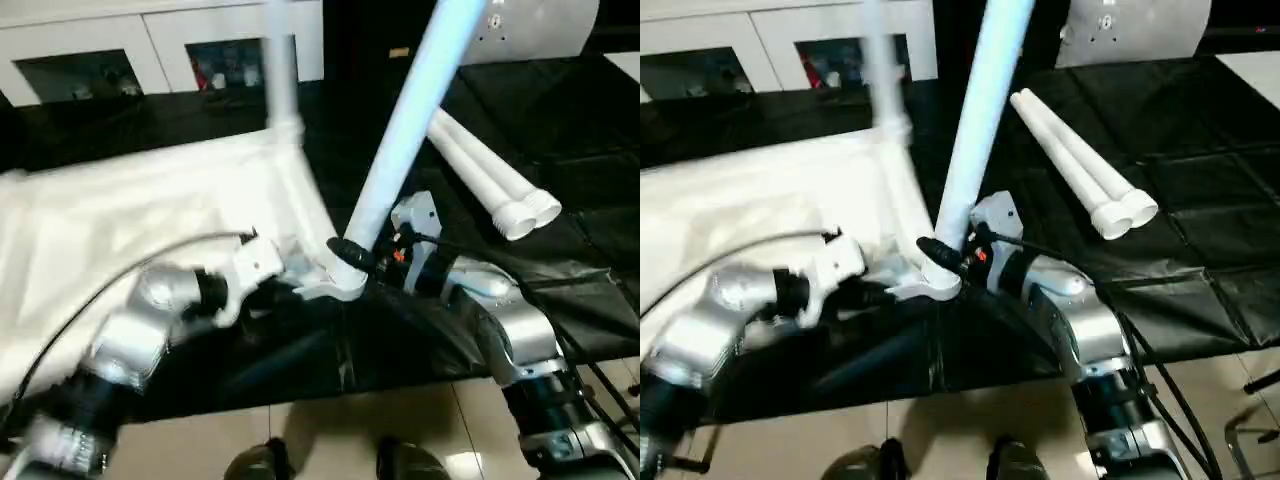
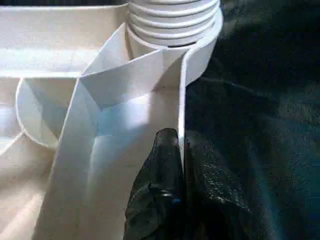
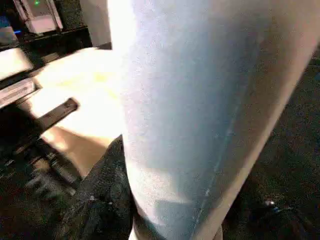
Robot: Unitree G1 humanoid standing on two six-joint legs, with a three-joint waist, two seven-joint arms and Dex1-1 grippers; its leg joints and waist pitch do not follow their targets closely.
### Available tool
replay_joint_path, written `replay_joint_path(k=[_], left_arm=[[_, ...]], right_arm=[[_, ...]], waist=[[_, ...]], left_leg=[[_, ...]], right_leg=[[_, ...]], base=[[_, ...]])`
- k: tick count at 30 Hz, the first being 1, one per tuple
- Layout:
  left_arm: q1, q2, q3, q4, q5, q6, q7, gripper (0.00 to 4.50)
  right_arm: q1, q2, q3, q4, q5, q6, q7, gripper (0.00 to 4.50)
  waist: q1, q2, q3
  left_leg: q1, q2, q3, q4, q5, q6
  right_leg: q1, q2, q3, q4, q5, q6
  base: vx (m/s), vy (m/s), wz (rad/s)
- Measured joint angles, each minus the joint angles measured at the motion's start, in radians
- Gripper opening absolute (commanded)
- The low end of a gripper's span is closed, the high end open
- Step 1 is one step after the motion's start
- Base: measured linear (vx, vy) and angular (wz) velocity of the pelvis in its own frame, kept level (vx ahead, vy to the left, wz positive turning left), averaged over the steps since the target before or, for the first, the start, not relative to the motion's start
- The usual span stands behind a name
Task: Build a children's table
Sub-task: Insert table leg to table base
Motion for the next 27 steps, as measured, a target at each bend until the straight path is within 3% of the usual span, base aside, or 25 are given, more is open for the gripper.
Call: replay_joint_path(k=[6, 12, 27], left_arm=[[0.053, -0.076, -0.037, -0.161, 0.057, 0.172, 0.111, 0.0], [0.051, -0.084, -0.071, -0.179, 0.086, 0.203, 0.168, 0.0], [0.051, -0.046, -0.096, -0.2, 0.112, 0.221, 0.189, 0.0]], right_arm=[[-0.019, -0.005, 0.002, 0.024, -0.031, -0.007, -0.002, 1.88], [-0.031, -0.011, 0.022, 0.055, -0.053, -0.024, -0.003, 1.88], [-0.038, 0.014, 0.026, 0.098, -0.061, -0.06, -0.015, 1.88]], waist=[[0.008, -0.018, -0.004], [0.009, -0.034, -0.013], [0.009, -0.041, -0.021]], left_leg=[[0.004, 0.0, 0.004, 0.0, 0.0, 0.0], [0.004, 0.0, 0.004, 0.003, 0.0, 0.0], [0.006, 0.0, 0.004, 0.007, 0.0, 0.0]], right_leg=[[0.002, 0.003, 0.008, 0.001, 0.0, 0.0], [0.003, 0.003, 0.009, 0.0, 0.0, 0.0], [0.003, 0.003, 0.009, 0.001, 0.009, -0.014]], base=[[0.0, 0.0, 0.0], [0.0, 0.0, 0.0], [0.0, 0.0, 0.0]])
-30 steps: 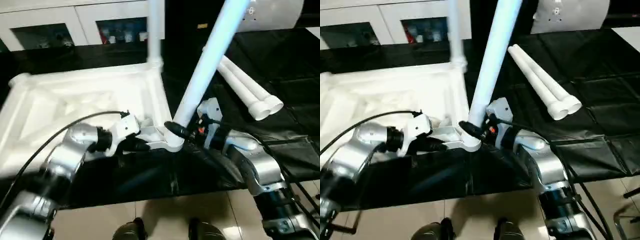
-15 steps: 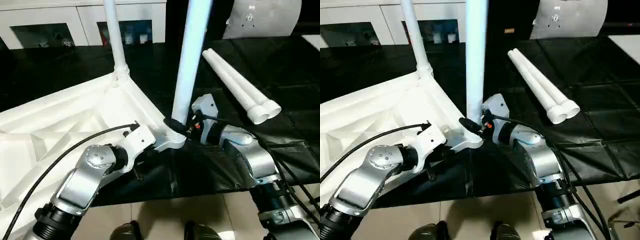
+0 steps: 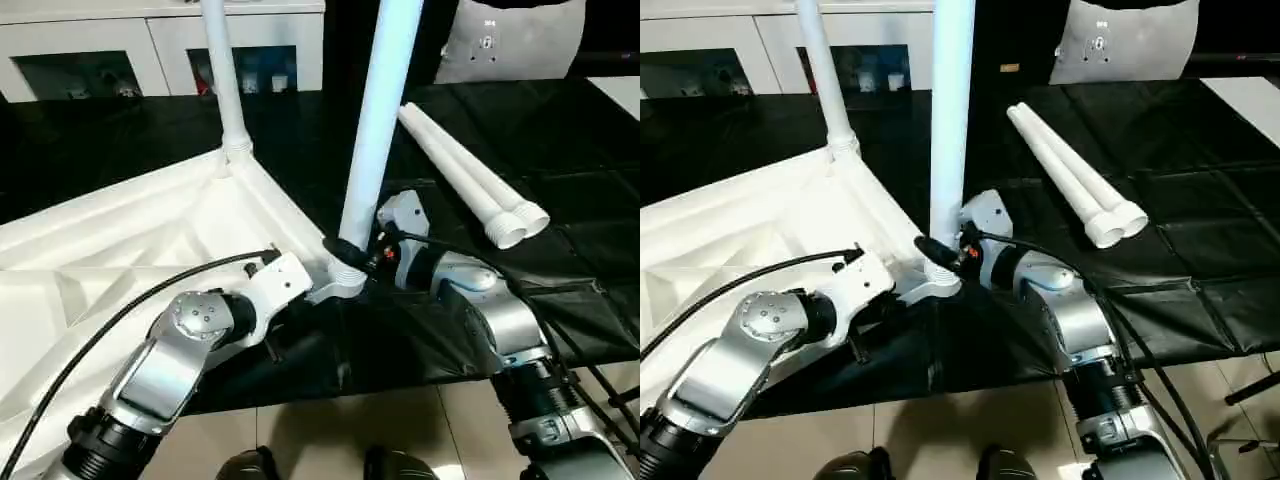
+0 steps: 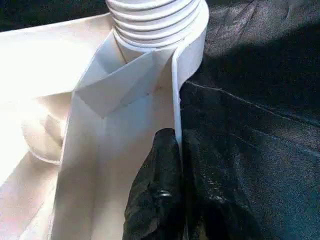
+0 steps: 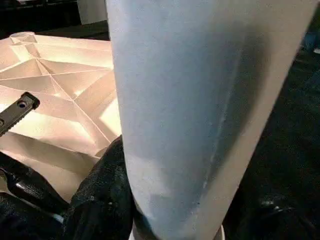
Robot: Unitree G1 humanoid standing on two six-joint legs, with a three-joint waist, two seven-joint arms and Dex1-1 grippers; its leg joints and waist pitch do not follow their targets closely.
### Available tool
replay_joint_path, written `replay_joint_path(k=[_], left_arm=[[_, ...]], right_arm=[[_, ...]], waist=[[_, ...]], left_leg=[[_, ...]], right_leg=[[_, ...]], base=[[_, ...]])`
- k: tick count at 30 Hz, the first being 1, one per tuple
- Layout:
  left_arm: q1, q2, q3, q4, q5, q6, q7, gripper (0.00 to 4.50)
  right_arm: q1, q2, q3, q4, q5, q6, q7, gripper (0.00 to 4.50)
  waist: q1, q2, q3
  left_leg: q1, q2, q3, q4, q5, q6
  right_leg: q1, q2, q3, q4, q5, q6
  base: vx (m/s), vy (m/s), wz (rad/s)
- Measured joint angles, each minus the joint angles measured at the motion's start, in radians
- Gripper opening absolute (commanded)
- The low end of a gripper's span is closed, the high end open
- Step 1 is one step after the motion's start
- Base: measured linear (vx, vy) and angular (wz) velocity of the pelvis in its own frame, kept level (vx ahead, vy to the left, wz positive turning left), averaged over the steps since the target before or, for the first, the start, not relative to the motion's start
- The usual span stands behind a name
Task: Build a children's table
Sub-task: Insert table leg to table base
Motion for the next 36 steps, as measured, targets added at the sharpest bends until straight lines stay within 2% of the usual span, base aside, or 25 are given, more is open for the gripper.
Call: replay_joint_path(k=[2, 3, 5, 11, 13, 16, 18, 22, 23, 25, 29, 36], left_arm=[[0.0, 0.0, 0.001, 0.001, -0.001, 0.0, 0.0, 0.0], [0.0, 0.0, 0.003, 0.002, -0.004, 0.0, 0.001, 0.0], [0.0, -0.001, 0.006, 0.003, -0.011, 0.004, 0.005, 0.0], [0.001, -0.001, 0.007, 0.001, -0.03, 0.01, 0.008, 0.0], [0.001, -0.001, 0.007, 0.001, -0.037, 0.01, 0.007, 0.0], [0.002, 0.002, 0.007, -0.004, -0.043, 0.009, 0.005, 0.0], [0.002, 0.008, 0.007, -0.007, -0.049, 0.009, 0.005, 0.0], [0.002, 0.015, 0.005, -0.008, -0.052, -0.005, 0.004, 0.0], [0.003, 0.019, 0.004, -0.007, -0.052, -0.015, 0.004, 0.0], [0.003, 0.042, 0.007, -0.006, -0.049, -0.032, 0.004, 0.0], [-0.004, 0.056, 0.03, 0.012, -0.051, -0.062, -0.001, 0.0], [-0.022, 0.127, 0.022, 0.111, -0.096, -0.238, -0.13, 0.0]], right_arm=[[-0.001, 0.004, -0.002, 0.006, 0.0, -0.003, 0.0, 1.88], [-0.002, 0.006, -0.003, 0.008, 0.0, -0.004, 0.0, 2.23], [-0.004, 0.01, -0.006, 0.021, 0.0, -0.004, 0.0, 2.58], [0.001, 0.017, -0.006, 0.088, -0.002, -0.005, -0.009, 3.08], [0.013, 0.018, -0.006, 0.098, -0.002, -0.007, -0.011, 3.38], [0.036, 0.009, -0.005, 0.103, -0.01, -0.007, -0.008, 3.59], [0.055, 0.0, -0.01, 0.099, -0.004, -0.004, -0.003, 3.9], [0.091, -0.02, -0.015, 0.046, 0.002, 0.006, 0.007, 4.03], [0.117, -0.034, -0.018, 0.014, 0.01, 0.011, 0.015, 4.25], [0.167, -0.062, -0.023, -0.011, 0.014, 0.03, 0.027, 4.32], [0.232, -0.088, -0.052, -0.084, 0.039, 0.046, 0.037, 4.44], [0.284, -0.147, -0.111, -0.233, 0.098, 0.048, 0.075, 4.44]], waist=[[0.0, 0.0, 0.0], [0.0, 0.0, 0.0], [0.0, 0.0, 0.0], [0.003, 0.003, -0.002], [0.003, 0.003, -0.001], [0.006, 0.004, -0.002], [0.008, 0.004, -0.002], [0.014, 0.005, -0.002], [0.017, 0.005, -0.002], [0.023, 0.005, -0.002], [0.023, 0.006, -0.003], [0.034, 0.022, -0.012]], left_leg=[[0.0, 0.0, 0.0, 0.0, 0.0, 0.0], [0.0, 0.0, 0.0, 0.001, 0.0, 0.0], [0.0, 0.0, 0.0, 0.001, 0.0, 0.0], [-0.002, 0.001, 0.0, 0.014, 0.0, 0.0], [-0.002, 0.002, -0.001, 0.02, 0.0, 0.0], [-0.003, 0.002, -0.002, 0.02, 0.0, 0.0], [-0.005, 0.002, -0.002, 0.02, 0.0, 0.0], [-0.005, 0.003, -0.002, 0.021, 0.0, 0.0], [-0.006, 0.003, -0.002, 0.02, 0.0, 0.0], [-0.008, 0.005, -0.002, 0.021, 0.0, 0.0], [-0.02, 0.006, -0.002, 0.024, 0.0, 0.0], [-0.022, 0.012, -0.003, 0.024, -0.001, -0.002]], right_leg=[[0.0, 0.0, 0.0, 0.0, 0.001, -0.002], [0.0, 0.0, 0.0, 0.0, 0.002, -0.003], [0.0, 0.0, 0.0, 0.0, 0.003, -0.005], [-0.001, 0.0, 0.0, 0.008, 0.009, -0.009], [-0.001, -0.001, 0.001, 0.014, 0.009, -0.009], [-0.002, 0.0, 0.0, 0.014, 0.01, -0.009], [-0.003, 0.0, 0.0, 0.015, 0.014, -0.01], [-0.003, 0.0, 0.0, 0.015, 0.027, -0.009], [-0.004, 0.0, 0.0, 0.015, 0.029, -0.008], [-0.005, 0.001, 0.0, 0.015, 0.035, -0.002], [-0.019, 0.001, 0.0, 0.018, 0.058, -0.001], [-0.022, 0.006, -0.001, 0.026, 0.054, 0.013]], base=[[0.0, 0.0, 0.0], [0.0, 0.0, 0.0], [0.0, 0.0, 0.0], [0.0, 0.0, 0.0], [0.0, 0.0, 0.0], [0.0, 0.0, 0.0], [0.0, 0.0, 0.0], [0.0, 0.0, 0.0], [0.0, 0.0, 0.0], [0.0, 0.0, 0.0], [0.0, 0.0, 0.0], [0.0, 0.0, 0.0]])
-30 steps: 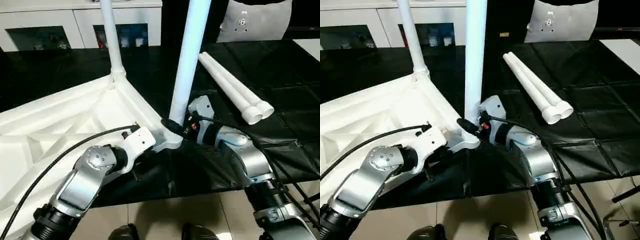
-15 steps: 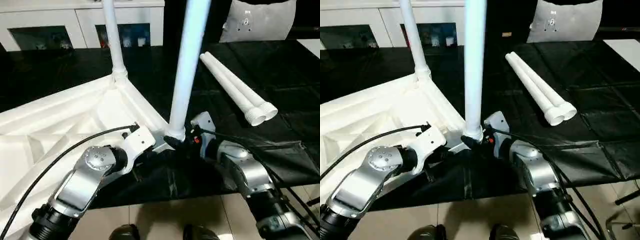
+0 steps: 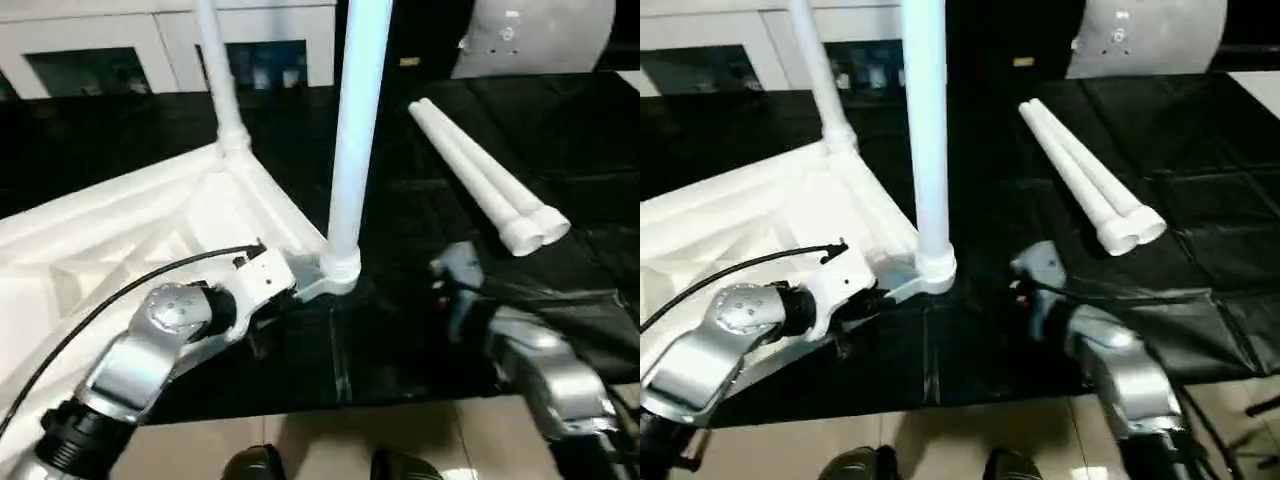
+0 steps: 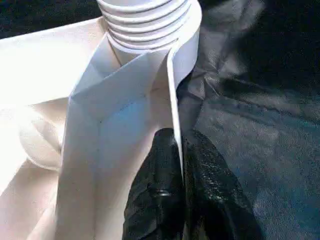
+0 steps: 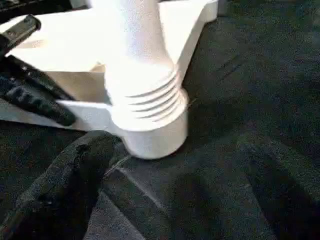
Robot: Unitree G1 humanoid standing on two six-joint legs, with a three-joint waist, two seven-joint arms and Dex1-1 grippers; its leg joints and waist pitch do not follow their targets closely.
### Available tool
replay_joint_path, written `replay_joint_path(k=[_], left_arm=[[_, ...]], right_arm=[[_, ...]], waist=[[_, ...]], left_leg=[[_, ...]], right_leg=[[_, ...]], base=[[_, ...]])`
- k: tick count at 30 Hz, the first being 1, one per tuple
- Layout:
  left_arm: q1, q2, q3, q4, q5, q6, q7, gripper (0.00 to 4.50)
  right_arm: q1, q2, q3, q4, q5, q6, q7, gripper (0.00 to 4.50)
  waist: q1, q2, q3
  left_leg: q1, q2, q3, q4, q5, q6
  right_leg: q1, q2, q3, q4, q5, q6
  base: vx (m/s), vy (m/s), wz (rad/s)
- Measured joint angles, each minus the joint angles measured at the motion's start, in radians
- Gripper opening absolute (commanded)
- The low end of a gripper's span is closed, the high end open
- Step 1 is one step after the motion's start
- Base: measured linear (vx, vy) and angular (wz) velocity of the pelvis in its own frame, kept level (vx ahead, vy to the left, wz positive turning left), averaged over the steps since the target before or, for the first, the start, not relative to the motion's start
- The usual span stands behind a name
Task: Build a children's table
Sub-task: Insert table leg to table base, then rotate leg to tighten
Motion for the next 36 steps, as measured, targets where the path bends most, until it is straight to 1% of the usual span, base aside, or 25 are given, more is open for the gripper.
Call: replay_joint_path(k=[2, 3, 5, 9, 12, 17, 18, 19, 20, 21, 22, 24, 27, 31, 36], left_arm=[[-0.017, 0.02, -0.013, 0.033, -0.01, -0.048, -0.052, 0.0], [-0.027, 0.024, -0.018, 0.052, -0.013, -0.073, -0.079, 0.0], [-0.041, 0.025, -0.027, 0.081, -0.014, -0.114, -0.117, 0.0], [-0.086, 0.032, -0.053, 0.153, -0.024, -0.193, -0.193, 0.0], [-0.13, 0.034, -0.073, 0.236, -0.03, -0.274, -0.255, 0.0], [-0.17, 0.03, -0.093, 0.302, -0.029, -0.348, -0.319, 0.0], [-0.18, 0.028, -0.099, 0.316, -0.029, -0.363, -0.33, 0.0], [-0.189, 0.024, -0.102, 0.33, -0.029, -0.378, -0.343, 0.0], [-0.193, 0.019, -0.105, 0.338, -0.029, -0.387, -0.35, 0.0], [-0.196, 0.016, -0.107, 0.343, -0.029, -0.394, -0.357, 0.0], [-0.202, 0.012, -0.112, 0.35, -0.029, -0.405, -0.364, 0.0], [-0.212, 0.007, -0.117, 0.363, -0.027, -0.419, -0.372, 0.0], [-0.218, 0.004, -0.118, 0.375, -0.025, -0.437, -0.379, 0.0], [-0.235, -0.002, -0.122, 0.407, -0.026, -0.465, -0.398, 0.0], [-0.247, -0.007, -0.124, 0.433, -0.025, -0.484, -0.4, 0.0]], right_arm=[[0.0, -0.011, -0.006, -0.011, 0.013, -0.001, 0.023, 4.44], [-0.003, -0.018, -0.006, -0.012, 0.017, -0.001, 0.036, 4.44], [-0.012, -0.031, 0.001, -0.012, 0.018, -0.001, 0.06, 4.44], [-0.037, -0.058, 0.018, -0.012, 0.017, 0.001, 0.109, 4.44], [-0.067, -0.087, 0.059, -0.014, 0.018, 0.022, 0.175, 4.44], [-0.097, -0.106, 0.105, -0.003, 0.017, 0.025, 0.25, 4.44], [-0.109, -0.108, 0.11, 0.005, 0.015, 0.025, 0.264, 4.26], [-0.132, -0.112, 0.12, 0.025, 0.012, 0.024, 0.278, 4.26], [-0.142, -0.114, 0.123, 0.035, 0.01, 0.023, 0.284, 4.15], [-0.148, -0.114, 0.124, 0.041, 0.008, 0.021, 0.289, 4.15], [-0.154, -0.114, 0.126, 0.05, 0.003, 0.021, 0.296, 3.98], [-0.169, -0.114, 0.13, 0.069, 0.002, 0.022, 0.316, 3.79], [-0.176, -0.116, 0.138, 0.074, 0.002, 0.022, 0.339, 3.53], [-0.2, -0.126, 0.165, 0.107, -0.002, 0.023, 0.379, 3.16], [-0.216, -0.127, 0.169, 0.122, -0.012, 0.021, 0.399, 2.8]], waist=[[0.007, 0.002, -0.001], [0.014, 0.002, -0.001], [0.02, 0.003, -0.001], [0.019, 0.003, -0.001], [0.02, 0.003, -0.001], [0.021, 0.002, -0.001], [0.021, 0.002, -0.001], [0.021, 0.002, -0.001], [0.021, 0.002, -0.001], [0.022, 0.002, -0.001], [0.023, 0.002, -0.001], [0.023, 0.002, -0.001], [0.023, 0.002, -0.001], [0.023, 0.002, 0.0], [0.024, 0.001, 0.0]], left_leg=[[0.0, 0.0, 0.0, 0.0, 0.0, 0.0], [0.001, 0.0, 0.0, 0.001, 0.0, 0.0], [0.0, 0.0, 0.0, 0.003, 0.0, 0.0], [0.0, 0.0, 0.001, 0.007, 0.0, 0.0], [0.0, -0.001, 0.001, 0.008, 0.0, 0.0], [-0.001, -0.002, 0.001, 0.008, 0.0, 0.0], [-0.001, -0.002, 0.001, 0.008, 0.0, 0.0], [-0.002, -0.002, 0.001, 0.008, 0.0, 0.0], [-0.002, -0.002, 0.001, 0.008, 0.0, 0.0], [-0.002, -0.002, 0.002, 0.008, 0.0, 0.0], [-0.002, -0.002, 0.002, 0.008, 0.0, 0.0], [-0.003, -0.002, 0.002, 0.008, 0.0, 0.0], [-0.003, -0.002, 0.002, 0.008, 0.0, 0.0], [-0.004, -0.002, 0.002, 0.008, 0.0, 0.0], [-0.005, -0.002, 0.002, 0.008, 0.0, 0.0]], right_leg=[[0.0, 0.0, 0.0, 0.001, 0.0, 0.001], [0.0, 0.0, 0.001, 0.002, -0.001, 0.001], [0.0, 0.0, 0.001, 0.003, -0.001, 0.001], [0.002, -0.001, 0.003, 0.003, -0.001, 0.001], [0.003, -0.001, 0.003, 0.003, -0.001, 0.001], [0.003, -0.003, 0.003, 0.003, -0.001, 0.001], [0.003, -0.003, 0.003, 0.003, -0.001, 0.001], [0.003, -0.003, 0.003, 0.003, -0.001, 0.001], [0.003, -0.004, 0.003, 0.003, -0.001, 0.001], [0.003, -0.004, 0.003, 0.003, 0.0, 0.001], [0.003, -0.004, 0.003, 0.004, 0.0, 0.001], [0.003, -0.004, 0.003, 0.004, 0.0, 0.001], [0.002, -0.004, 0.003, 0.004, 0.0, 0.001], [0.002, -0.004, 0.003, 0.004, 0.0, 0.001], [0.002, -0.004, 0.003, 0.004, -0.001, 0.002]], base=[[0.0, 0.0, 0.0], [0.0, 0.0, 0.0], [0.0, 0.0, 0.0], [0.0, 0.0, 0.0], [0.0, 0.0, 0.0], [0.0, 0.0, 0.0], [0.0, 0.0, 0.0], [0.0, 0.0, 0.0], [0.0, 0.0, 0.0], [0.0, 0.0, 0.0], [0.0, 0.0, 0.0], [0.0, 0.0, 0.0], [0.0, 0.0, 0.0], [0.0, 0.0, 0.0], [0.0, 0.0, 0.0]])
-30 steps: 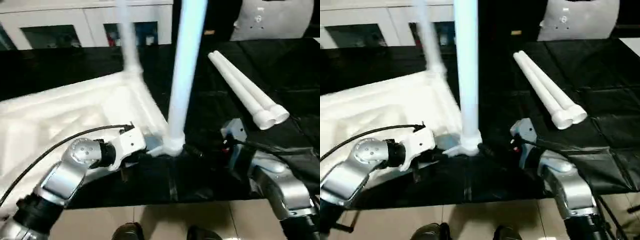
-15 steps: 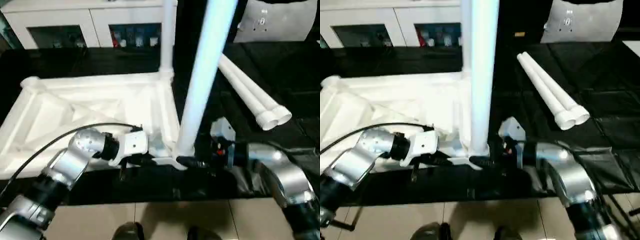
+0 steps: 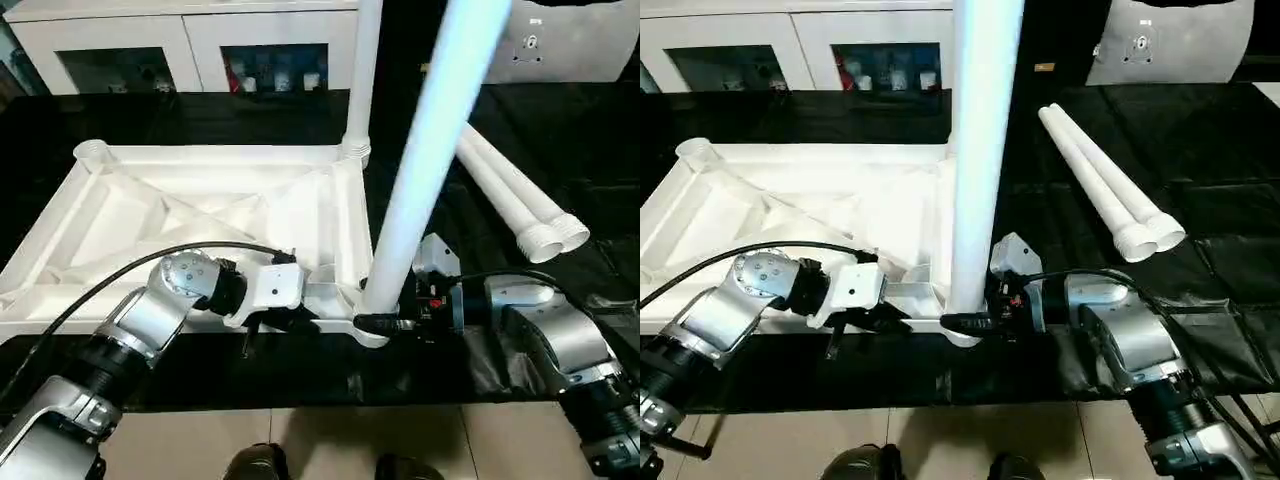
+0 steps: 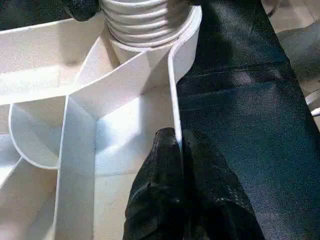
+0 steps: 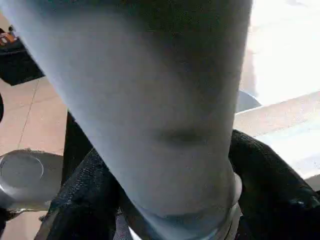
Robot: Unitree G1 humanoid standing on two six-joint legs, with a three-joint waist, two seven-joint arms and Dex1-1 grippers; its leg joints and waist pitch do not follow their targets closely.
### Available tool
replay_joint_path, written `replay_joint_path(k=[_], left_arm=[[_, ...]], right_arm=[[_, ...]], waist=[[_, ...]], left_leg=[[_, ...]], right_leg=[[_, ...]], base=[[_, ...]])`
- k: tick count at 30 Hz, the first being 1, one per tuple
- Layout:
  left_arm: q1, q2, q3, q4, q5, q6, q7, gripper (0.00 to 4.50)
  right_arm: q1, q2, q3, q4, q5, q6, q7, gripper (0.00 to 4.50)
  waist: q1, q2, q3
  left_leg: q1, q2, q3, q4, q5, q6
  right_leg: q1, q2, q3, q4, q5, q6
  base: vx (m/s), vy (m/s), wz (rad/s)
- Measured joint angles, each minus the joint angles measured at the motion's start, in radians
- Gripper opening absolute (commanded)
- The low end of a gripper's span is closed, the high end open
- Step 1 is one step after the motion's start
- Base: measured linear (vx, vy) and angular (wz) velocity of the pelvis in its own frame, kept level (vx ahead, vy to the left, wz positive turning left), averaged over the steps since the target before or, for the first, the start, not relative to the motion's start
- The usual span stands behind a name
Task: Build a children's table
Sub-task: Rotate leg to tighten
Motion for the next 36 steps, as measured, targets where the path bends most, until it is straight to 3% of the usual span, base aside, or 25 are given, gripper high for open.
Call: replay_joint_path(k=[8, 12, 18, 23, 28, 34, 35, 36], left_arm=[[-0.008, -0.002, 0.0, 0.018, 0.0, -0.011, -0.009, 0.0], [-0.006, -0.008, 0.011, 0.013, -0.005, 0.024, -0.004, 0.0], [0.032, -0.08, 0.074, -0.097, -0.014, 0.313, 0.147, 0.0], [0.04, -0.222, 0.127, -0.153, 0.0, 0.527, 0.356, 0.0], [0.034, -0.365, 0.17, -0.171, 0.051, 0.647, 0.567, 0.0], [0.029, -0.383, 0.15, -0.192, 0.083, 0.671, 0.642, 0.0], [0.029, -0.373, 0.142, -0.197, 0.083, 0.671, 0.641, 0.0], [0.029, -0.365, 0.137, -0.201, 0.083, 0.671, 0.641, 0.0]], right_arm=[[-0.025, -0.002, 0.013, 0.024, -0.007, -0.001, 0.022, 2.72], [-0.015, 0.004, 0.0, 0.012, 0.007, 0.039, 0.013, 2.72], [0.083, 0.12, -0.103, -0.083, 0.0, 0.11, -0.257, 2.72], [0.084, 0.272, -0.194, -0.079, -0.056, 0.12, -0.571, 2.72], [0.0, 0.427, -0.253, 0.007, -0.114, 0.113, -0.851, 2.72], [-0.051, 0.503, -0.272, 0.081, -0.141, 0.081, -0.977, 2.72], [-0.05, 0.507, -0.272, 0.081, -0.143, 0.076, -0.978, 3.28], [-0.05, 0.509, -0.272, 0.081, -0.143, 0.073, -0.978, 3.28]], waist=[[0.0, 0.0, 0.0], [0.0, 0.0, 0.0], [-0.01, 0.0, 0.001], [-0.047, -0.003, 0.007], [-0.065, -0.004, 0.007], [-0.068, -0.009, 0.008], [-0.067, -0.01, 0.007], [-0.067, -0.011, 0.007]], left_leg=[[0.0, 0.0, 0.0, -0.001, 0.0, 0.0], [0.0, 0.0, 0.0, -0.002, 0.0, 0.0], [0.0, -0.001, 0.001, -0.002, 0.0, 0.0], [-0.001, -0.003, 0.001, -0.003, 0.0, 0.0], [-0.01, -0.003, 0.001, -0.004, 0.0, 0.0], [-0.01, -0.003, 0.001, -0.009, 0.0, 0.0], [-0.01, -0.003, 0.001, -0.01, 0.0, 0.0], [-0.01, -0.003, 0.001, -0.011, 0.0, 0.0]], right_leg=[[0.0, 0.0, 0.0, 0.0, 0.0, 0.0], [0.0, 0.0, 0.0, 0.0, 0.0, 0.001], [-0.002, -0.001, 0.001, -0.001, -0.002, 0.002], [-0.006, -0.002, 0.001, -0.002, -0.003, 0.005], [-0.014, -0.002, 0.001, -0.004, -0.004, 0.006], [-0.015, -0.001, 0.0, -0.006, -0.004, 0.006], [-0.016, -0.001, 0.0, -0.006, -0.004, 0.006], [-0.016, -0.001, 0.0, -0.006, -0.004, 0.006]], base=[[0.0, 0.0, 0.0], [0.0, 0.0, 0.0], [0.0, 0.0, 0.0], [0.0, 0.0, 0.0], [0.0, 0.0, 0.0], [0.0, 0.0, 0.0], [0.0, 0.0, 0.0], [0.0, 0.0, 0.0]])
